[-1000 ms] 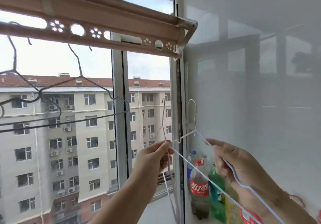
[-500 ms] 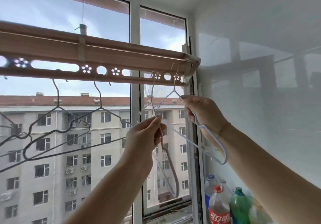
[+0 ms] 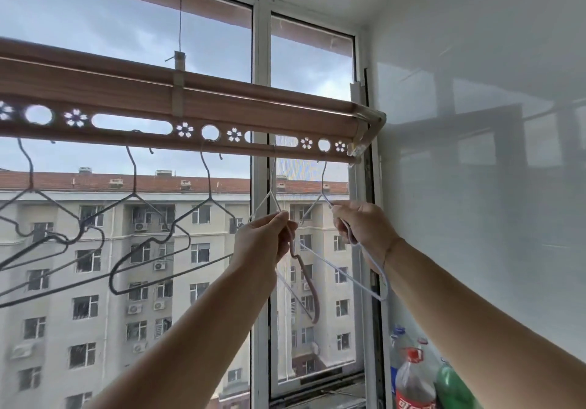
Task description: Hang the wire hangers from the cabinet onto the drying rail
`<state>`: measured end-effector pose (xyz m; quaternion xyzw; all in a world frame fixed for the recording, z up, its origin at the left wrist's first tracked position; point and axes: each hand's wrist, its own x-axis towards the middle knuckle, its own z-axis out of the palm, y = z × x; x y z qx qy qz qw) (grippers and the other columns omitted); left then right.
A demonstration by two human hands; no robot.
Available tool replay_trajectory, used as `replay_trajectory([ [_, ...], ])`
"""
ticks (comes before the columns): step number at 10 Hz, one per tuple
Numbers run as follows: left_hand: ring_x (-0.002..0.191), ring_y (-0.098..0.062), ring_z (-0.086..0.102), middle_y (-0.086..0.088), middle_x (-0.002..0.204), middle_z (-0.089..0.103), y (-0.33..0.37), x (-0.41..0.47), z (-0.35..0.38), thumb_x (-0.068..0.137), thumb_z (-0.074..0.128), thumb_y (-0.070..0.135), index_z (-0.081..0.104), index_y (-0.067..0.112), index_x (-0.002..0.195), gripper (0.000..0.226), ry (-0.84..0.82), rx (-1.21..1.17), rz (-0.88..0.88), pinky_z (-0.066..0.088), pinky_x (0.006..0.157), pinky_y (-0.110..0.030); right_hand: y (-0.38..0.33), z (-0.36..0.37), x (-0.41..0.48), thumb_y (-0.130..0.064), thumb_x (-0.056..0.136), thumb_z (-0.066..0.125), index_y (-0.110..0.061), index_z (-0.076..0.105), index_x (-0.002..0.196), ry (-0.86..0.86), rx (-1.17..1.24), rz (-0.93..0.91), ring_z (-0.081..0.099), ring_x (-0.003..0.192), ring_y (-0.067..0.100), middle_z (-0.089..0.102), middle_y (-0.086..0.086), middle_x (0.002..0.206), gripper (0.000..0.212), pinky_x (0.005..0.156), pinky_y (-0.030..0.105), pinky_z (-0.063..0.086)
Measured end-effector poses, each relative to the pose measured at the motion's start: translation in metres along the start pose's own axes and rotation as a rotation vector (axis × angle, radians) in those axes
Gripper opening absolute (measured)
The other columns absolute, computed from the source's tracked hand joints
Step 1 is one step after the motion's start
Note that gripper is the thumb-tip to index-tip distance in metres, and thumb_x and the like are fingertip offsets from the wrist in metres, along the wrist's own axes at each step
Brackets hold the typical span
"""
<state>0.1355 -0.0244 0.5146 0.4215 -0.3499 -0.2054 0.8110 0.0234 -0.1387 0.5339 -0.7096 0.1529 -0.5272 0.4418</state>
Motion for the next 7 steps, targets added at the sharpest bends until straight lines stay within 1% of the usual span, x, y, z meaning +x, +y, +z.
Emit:
replay_trajectory([
  [1, 0.043, -0.007, 0.053, -0.006, 0.058, 0.064, -0.001, 0.002, -0.003, 0.087, 0.063, 0.010, 0.070, 0.003, 0.076, 0.015, -0.006, -0.040, -0.023, 0.046, 0.044, -0.015, -0.001, -0.003, -0.002, -0.009, 0.092, 0.050, 0.021, 0.056, 0.094, -0.001, 0.018, 0.007, 0.033, 0.045, 0.018, 0.042, 0.012, 0.055, 0.031, 0.035, 0.017, 0.030],
  [2, 0.047, -0.010, 0.053, -0.006, 0.055, 0.064, -0.001, 0.001, -0.003, 0.088, 0.062, 0.009, 0.070, 0.002, 0.076, 0.016, -0.003, -0.061, -0.016, 0.047, 0.047, -0.017, -0.002, -0.007, -0.004, -0.012, 0.092, 0.050, 0.005, 0.060, 0.083, 0.012, 0.034, 0.018, 0.034, 0.044, 0.016, 0.044, 0.012, 0.056, 0.021, 0.039, 0.018, 0.029],
  [3, 0.057, -0.013, 0.056, -0.006, 0.056, 0.066, 0.001, -0.003, -0.003, 0.089, 0.061, 0.014, 0.069, 0.005, 0.074, 0.019, 0.004, -0.070, 0.000, 0.049, 0.053, -0.019, -0.003, -0.012, -0.009, -0.017, 0.093, 0.051, -0.005, 0.061, 0.082, -0.013, 0.108, 0.069, 0.044, 0.047, 0.011, 0.057, 0.006, 0.061, 0.019, 0.046, 0.019, 0.037],
  [4, 0.059, -0.012, 0.060, -0.006, 0.065, 0.067, -0.003, -0.013, -0.010, 0.092, 0.056, 0.020, 0.066, 0.008, 0.082, 0.019, 0.019, -0.080, -0.005, 0.050, 0.050, -0.016, -0.002, -0.020, -0.019, -0.022, 0.094, 0.048, -0.003, 0.060, 0.096, -0.042, 0.205, 0.137, 0.054, 0.059, 0.013, 0.063, 0.007, 0.073, 0.023, 0.058, 0.024, 0.042],
  [5, 0.064, -0.014, 0.059, -0.006, 0.069, 0.066, -0.018, -0.030, -0.029, 0.095, 0.050, 0.020, 0.066, 0.009, 0.086, 0.021, 0.056, -0.037, 0.035, 0.049, 0.058, -0.019, 0.014, -0.037, -0.030, -0.026, 0.093, 0.048, -0.008, 0.061, 0.093, -0.042, 0.280, 0.176, 0.061, 0.062, 0.013, 0.065, 0.006, 0.075, 0.023, 0.065, 0.027, 0.044],
  [6, 0.068, -0.015, 0.058, -0.009, 0.075, 0.065, -0.041, -0.054, -0.053, 0.095, 0.049, 0.017, 0.066, 0.009, 0.089, 0.020, 0.091, 0.036, 0.042, 0.047, 0.065, -0.022, 0.037, -0.055, -0.048, -0.032, 0.092, 0.050, -0.011, 0.065, 0.088, 0.039, 0.283, 0.212, 0.065, 0.064, 0.013, 0.067, 0.009, 0.083, 0.026, 0.070, 0.031, 0.048],
  [7, 0.064, -0.015, 0.058, -0.012, 0.073, 0.066, -0.083, -0.097, -0.089, 0.092, 0.052, 0.016, 0.066, 0.003, 0.092, 0.019, 0.083, 0.175, -0.056, 0.048, 0.059, -0.020, 0.056, -0.069, -0.082, -0.032, 0.095, 0.045, -0.007, 0.063, 0.099, 0.076, 0.190, 0.226, 0.061, 0.081, 0.022, 0.065, 0.015, 0.095, 0.031, 0.073, 0.031, 0.049],
])
